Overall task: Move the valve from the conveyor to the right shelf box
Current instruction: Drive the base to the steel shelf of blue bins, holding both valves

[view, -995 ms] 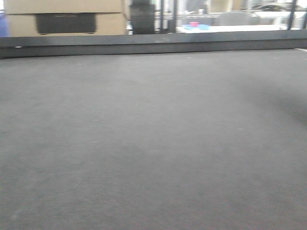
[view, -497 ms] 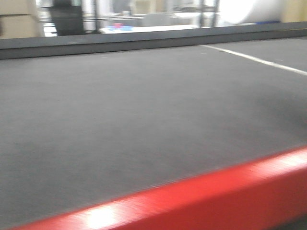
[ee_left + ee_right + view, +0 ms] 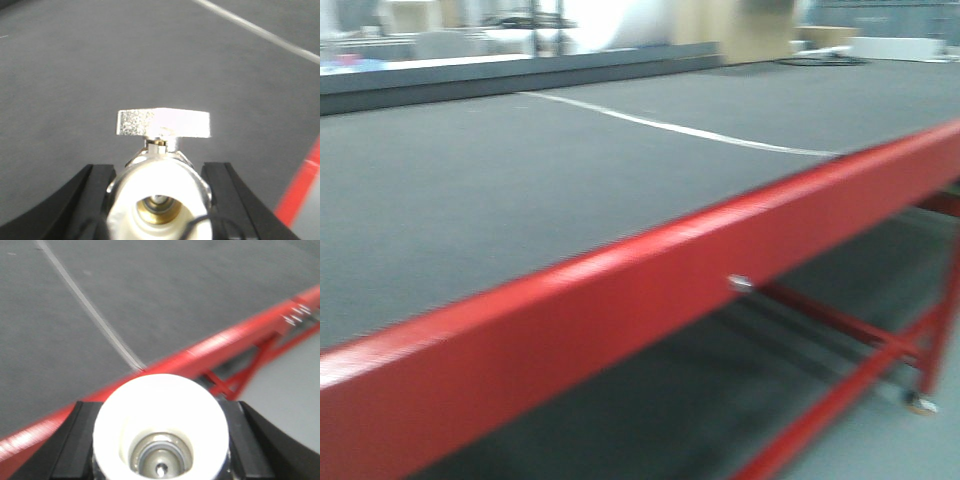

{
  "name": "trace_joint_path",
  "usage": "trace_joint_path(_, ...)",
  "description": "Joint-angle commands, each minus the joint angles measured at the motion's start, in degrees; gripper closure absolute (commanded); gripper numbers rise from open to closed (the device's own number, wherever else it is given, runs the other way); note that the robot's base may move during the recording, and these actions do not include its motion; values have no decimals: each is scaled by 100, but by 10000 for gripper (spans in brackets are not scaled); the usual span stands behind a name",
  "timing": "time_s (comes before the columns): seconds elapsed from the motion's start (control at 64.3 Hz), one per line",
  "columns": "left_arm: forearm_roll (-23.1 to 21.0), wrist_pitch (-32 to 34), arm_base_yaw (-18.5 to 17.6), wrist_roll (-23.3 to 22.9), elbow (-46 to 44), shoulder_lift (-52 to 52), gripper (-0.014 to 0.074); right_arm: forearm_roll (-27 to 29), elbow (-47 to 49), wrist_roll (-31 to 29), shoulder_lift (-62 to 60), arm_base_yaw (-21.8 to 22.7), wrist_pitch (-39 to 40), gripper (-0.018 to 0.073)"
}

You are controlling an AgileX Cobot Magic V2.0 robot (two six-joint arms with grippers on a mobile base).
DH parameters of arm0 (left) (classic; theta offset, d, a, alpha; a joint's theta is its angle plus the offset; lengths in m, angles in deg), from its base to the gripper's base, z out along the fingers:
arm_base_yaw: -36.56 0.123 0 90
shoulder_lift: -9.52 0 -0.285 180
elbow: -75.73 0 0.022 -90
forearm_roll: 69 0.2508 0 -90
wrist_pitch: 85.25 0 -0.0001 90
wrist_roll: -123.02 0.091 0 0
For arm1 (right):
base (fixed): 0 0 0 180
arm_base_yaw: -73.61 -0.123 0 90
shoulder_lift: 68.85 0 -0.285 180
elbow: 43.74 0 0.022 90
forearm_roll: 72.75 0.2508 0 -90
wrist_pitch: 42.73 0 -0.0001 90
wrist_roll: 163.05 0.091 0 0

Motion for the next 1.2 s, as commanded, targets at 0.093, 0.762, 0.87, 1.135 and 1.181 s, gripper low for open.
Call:
trace_joint_path(0.093, -79, 250, -31, -34, -33, 71, 708, -45, 61, -34, -81, 0, 456, 713)
trace_joint_path(0.762, -79, 250, -31, -34, -33, 71, 708, -45, 61, -34, -81, 0, 478, 713)
trace_joint_path(0.87, -79, 250, -31, -34, -33, 71, 708, -45, 61, -34, -81, 0, 478, 713)
trace_joint_path(1.135, -79, 250, -31, -34, -33, 71, 708, -45, 61, -34, -81, 0, 478, 713)
trace_joint_path(1.181, -79, 250, -31, -34, -33, 71, 708, -45, 61, -34, -81, 0, 478, 713)
